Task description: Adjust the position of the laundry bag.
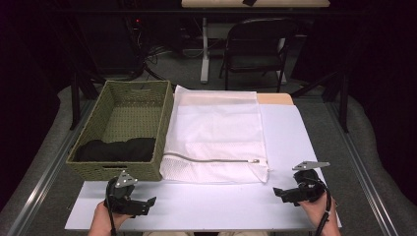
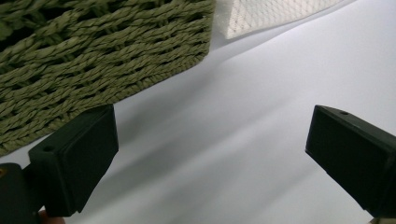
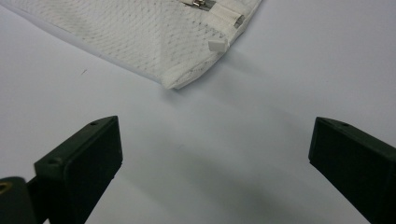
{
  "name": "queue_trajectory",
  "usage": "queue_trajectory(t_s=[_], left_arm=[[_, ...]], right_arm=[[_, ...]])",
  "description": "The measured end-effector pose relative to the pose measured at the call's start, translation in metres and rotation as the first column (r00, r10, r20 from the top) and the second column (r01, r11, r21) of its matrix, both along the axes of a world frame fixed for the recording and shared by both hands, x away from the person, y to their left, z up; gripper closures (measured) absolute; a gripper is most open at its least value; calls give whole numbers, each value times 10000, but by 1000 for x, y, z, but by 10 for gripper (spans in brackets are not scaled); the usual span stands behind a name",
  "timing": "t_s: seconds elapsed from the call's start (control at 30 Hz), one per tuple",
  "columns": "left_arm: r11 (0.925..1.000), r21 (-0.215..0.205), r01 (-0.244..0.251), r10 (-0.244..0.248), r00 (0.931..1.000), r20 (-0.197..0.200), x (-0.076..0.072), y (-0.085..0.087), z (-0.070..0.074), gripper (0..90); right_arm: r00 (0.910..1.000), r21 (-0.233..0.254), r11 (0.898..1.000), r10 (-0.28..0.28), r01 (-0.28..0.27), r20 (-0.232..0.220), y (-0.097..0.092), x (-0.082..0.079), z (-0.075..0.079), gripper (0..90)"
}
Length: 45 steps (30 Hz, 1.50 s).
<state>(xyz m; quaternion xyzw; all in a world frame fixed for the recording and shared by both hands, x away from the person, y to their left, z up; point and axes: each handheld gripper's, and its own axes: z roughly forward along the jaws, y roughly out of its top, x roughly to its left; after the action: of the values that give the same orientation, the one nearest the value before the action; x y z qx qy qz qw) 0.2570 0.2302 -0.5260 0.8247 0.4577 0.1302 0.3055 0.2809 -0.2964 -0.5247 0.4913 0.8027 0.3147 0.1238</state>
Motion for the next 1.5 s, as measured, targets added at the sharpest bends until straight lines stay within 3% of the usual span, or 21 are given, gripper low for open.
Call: queue_trajectory(t_s=[0.37, 0.67, 1.13, 1.37, 1.5], left_arm=[[9985, 438, 319, -336, 9987, 380, -5, -10, 4, 93], [9980, 402, 478, -498, 9974, 518, -8, -22, 2, 139], [9974, 375, 621, -627, 9979, 149, -5, -25, -2, 130], [9984, 304, 487, -488, 9988, 36, -4, -22, -3, 89], [9981, 345, 511, -511, 9987, -35, -4, -23, -3, 85]], right_arm=[[10000, -121, 9999, 27, -26, 47, 5, -1, 2, 41], [9999, -108, 9998, 156, -155, 61, 9, 0, 2, 86], [9997, -302, 9993, 232, -232, 15, 35, 8, 0, 207], [9998, -534, 9985, 145, -151, -114, 45, 16, -1, 211], [9995, -617, 9980, 129, -147, -290, 49, 20, -2, 157]])
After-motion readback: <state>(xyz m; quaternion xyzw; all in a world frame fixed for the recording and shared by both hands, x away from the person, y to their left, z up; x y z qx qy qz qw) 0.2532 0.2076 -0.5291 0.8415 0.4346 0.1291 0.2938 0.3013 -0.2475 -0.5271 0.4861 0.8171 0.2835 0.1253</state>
